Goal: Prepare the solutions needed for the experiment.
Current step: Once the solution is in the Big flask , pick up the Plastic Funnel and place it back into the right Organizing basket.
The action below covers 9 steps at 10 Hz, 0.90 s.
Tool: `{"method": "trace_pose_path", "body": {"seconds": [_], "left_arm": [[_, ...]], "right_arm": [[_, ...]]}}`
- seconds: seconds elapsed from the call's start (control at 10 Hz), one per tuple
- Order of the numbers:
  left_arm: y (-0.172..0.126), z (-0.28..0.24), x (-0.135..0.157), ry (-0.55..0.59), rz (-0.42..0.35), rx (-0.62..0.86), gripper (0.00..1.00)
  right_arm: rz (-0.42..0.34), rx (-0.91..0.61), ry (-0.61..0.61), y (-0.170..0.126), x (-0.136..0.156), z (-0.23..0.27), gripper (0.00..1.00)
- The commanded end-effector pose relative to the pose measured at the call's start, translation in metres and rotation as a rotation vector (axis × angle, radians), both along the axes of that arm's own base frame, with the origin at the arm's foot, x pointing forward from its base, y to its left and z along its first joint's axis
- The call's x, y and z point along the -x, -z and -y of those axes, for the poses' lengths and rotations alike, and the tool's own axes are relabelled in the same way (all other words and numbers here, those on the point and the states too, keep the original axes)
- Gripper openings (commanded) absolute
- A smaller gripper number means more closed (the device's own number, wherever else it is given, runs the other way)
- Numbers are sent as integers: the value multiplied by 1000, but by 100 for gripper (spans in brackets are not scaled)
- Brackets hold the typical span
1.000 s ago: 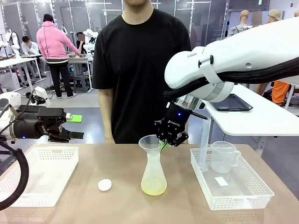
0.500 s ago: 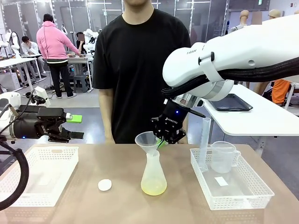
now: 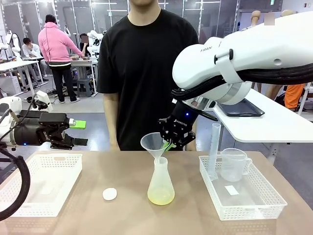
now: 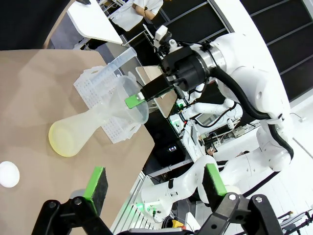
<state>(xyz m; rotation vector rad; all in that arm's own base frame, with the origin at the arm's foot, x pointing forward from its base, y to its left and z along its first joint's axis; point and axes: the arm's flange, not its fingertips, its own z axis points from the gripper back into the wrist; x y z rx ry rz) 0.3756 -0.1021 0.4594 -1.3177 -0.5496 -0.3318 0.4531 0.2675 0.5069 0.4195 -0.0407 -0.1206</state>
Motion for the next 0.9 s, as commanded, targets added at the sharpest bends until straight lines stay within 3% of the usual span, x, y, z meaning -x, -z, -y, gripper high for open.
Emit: {"method": "trace_pose_path", "body": {"seconds": [0.0, 0.6, 0.8], "left_arm": [[-2, 1, 2, 9, -8, -7, 100], [-2, 1, 2, 9, -8, -7, 100], [-2, 1, 2, 9, -8, -7, 100]], "right_arm": [[72, -33, -15, -7, 20, 3, 0], [215, -50, -34, -53, 44, 12, 0], [227, -51, -27, -65, 44, 20, 0]]}}
